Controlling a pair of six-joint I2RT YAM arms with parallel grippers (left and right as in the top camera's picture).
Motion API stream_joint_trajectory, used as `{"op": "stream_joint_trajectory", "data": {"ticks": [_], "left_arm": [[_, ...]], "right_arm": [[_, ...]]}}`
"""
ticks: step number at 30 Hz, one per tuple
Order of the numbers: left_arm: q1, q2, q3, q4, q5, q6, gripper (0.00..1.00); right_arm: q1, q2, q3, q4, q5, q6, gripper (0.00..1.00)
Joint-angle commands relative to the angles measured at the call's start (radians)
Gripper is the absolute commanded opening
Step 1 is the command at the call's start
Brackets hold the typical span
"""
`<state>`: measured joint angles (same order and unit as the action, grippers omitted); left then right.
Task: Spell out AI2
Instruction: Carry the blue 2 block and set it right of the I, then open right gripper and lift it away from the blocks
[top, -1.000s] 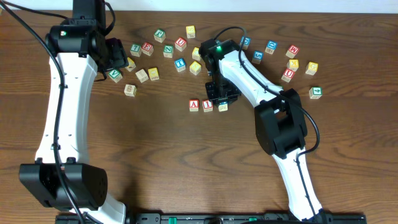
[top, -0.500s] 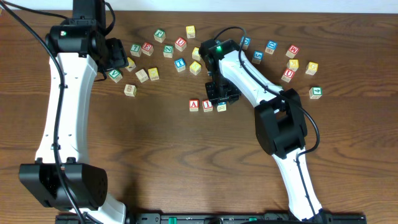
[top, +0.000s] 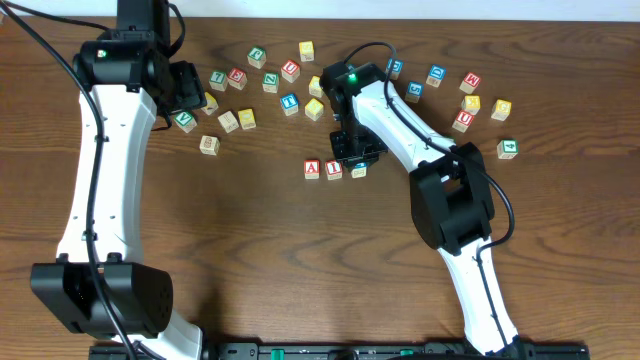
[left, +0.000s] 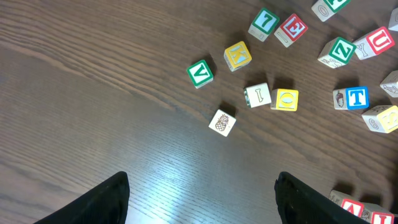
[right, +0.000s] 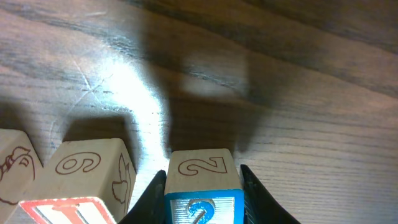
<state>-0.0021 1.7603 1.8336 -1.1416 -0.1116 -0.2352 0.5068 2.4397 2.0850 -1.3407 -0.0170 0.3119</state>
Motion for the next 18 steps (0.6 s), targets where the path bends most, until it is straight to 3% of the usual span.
{"op": "stream_joint_trajectory", "data": {"ticks": [1, 8, 12, 18], "left_arm": [[0.001, 0.0, 0.006, -0.002, -0.013, 0.005, 0.74], [0.001, 0.0, 0.006, -0.001, -0.013, 0.005, 0.74], [0.001, 0.0, 0.006, -0.001, -0.013, 0.005, 0.74], [0.001, 0.0, 0.006, 0.002, -0.013, 0.005, 0.74]], "right_arm": [[-0.011, 0.002, -0.006, 0.006, -0.005, -0.003, 0.18], [-0.011, 0.002, -0.006, 0.017, -0.005, -0.003, 0.19], [-0.011, 0.001, -0.004, 0.018, -0.005, -0.003, 0.37], [-0.011, 0.0, 0.017, 0.015, -0.005, -0.022, 0.45]]}}
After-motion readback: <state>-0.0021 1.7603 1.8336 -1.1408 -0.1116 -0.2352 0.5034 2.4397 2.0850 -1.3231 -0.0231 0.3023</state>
